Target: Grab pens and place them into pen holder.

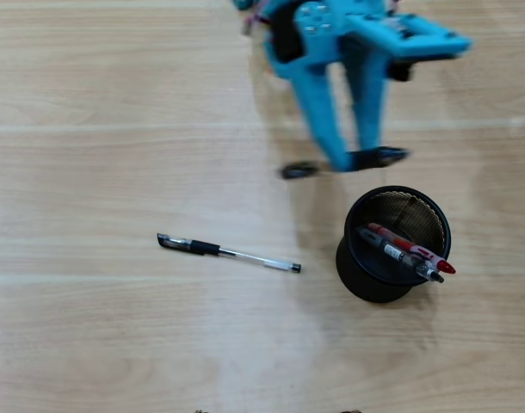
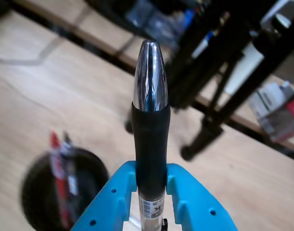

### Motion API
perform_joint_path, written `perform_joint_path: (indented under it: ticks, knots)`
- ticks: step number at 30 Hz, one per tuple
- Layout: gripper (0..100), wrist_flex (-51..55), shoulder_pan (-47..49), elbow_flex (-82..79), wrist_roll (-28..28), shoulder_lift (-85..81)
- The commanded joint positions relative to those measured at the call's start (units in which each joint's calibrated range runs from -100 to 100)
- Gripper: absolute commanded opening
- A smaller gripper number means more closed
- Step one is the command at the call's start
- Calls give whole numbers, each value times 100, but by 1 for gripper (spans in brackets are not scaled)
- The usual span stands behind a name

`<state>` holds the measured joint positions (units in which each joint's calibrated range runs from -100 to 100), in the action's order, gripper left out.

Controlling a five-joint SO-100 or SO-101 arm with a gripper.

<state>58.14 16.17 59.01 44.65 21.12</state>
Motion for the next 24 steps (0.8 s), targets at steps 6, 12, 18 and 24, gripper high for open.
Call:
perform_joint_path:
  ticks: [6,12,18,24]
  knots:
    - [2,-2759,754,-1949,746,-269]
    - [2,-2862,795,-2755,736,-277]
    - [5,-2862,730,-3216,663,-277]
    - [11,-3188,657,-3207,171,-438]
